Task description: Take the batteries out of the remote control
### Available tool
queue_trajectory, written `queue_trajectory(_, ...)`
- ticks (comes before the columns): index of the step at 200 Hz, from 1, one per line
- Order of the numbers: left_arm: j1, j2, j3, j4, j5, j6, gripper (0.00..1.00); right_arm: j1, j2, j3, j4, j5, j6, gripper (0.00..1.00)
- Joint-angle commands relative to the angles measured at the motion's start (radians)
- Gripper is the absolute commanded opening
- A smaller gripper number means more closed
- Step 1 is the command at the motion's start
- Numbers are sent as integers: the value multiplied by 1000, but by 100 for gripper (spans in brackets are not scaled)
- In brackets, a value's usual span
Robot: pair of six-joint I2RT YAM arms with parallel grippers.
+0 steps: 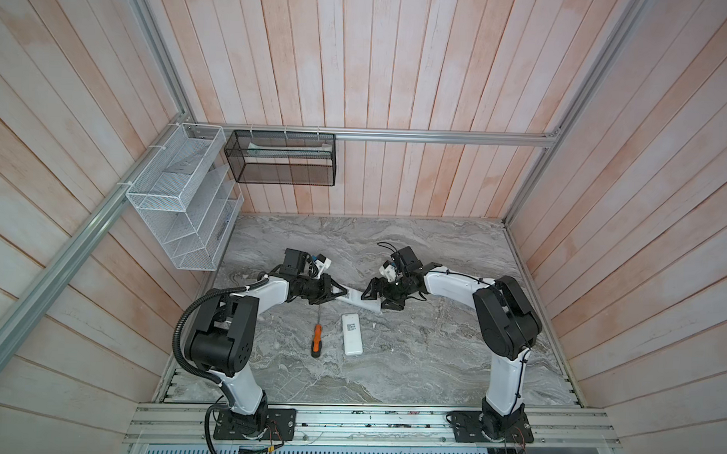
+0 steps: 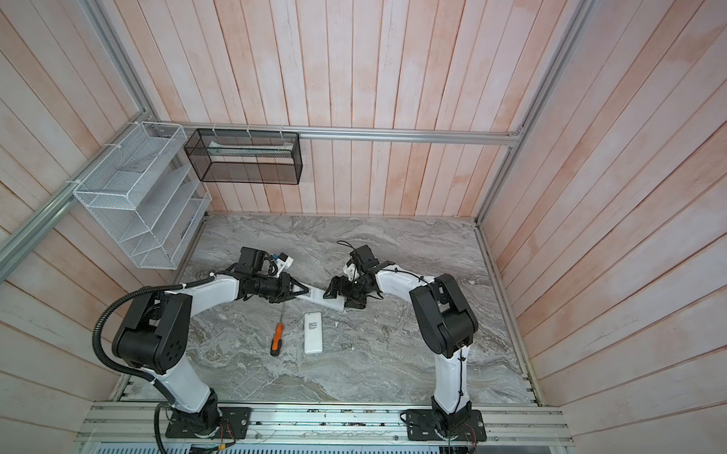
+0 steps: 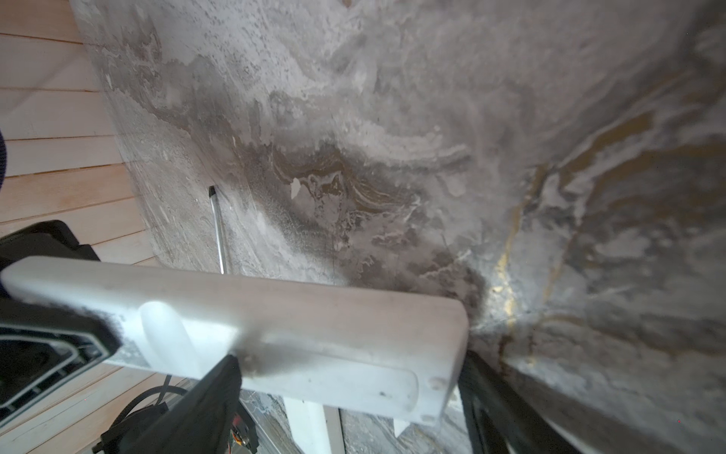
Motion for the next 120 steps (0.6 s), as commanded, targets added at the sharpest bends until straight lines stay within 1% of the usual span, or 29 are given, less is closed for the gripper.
queue_trajectory(1,-17,28,-7,-41,-65,32,0,19,53,23,9,29,14,84)
queue_trajectory(43,-19,34,2,-48,-63,36,0,21,68,36,-1,41,25,82)
queue_trajectory(61,-20,33,7,-51,-68,35,0,29,76,52,-36,63,7,81)
queue_trajectory(74,-22,32,8,-53,-74,35,0,39,81,77,-89,104,-20,81)
queue_trajectory(92,-21,30,10,-61,-93,37,0,57,93,127,-191,192,-58,81)
queue_trajectory(120,-22,23,12,-76,-125,41,0,78,97,193,-316,323,-95,86)
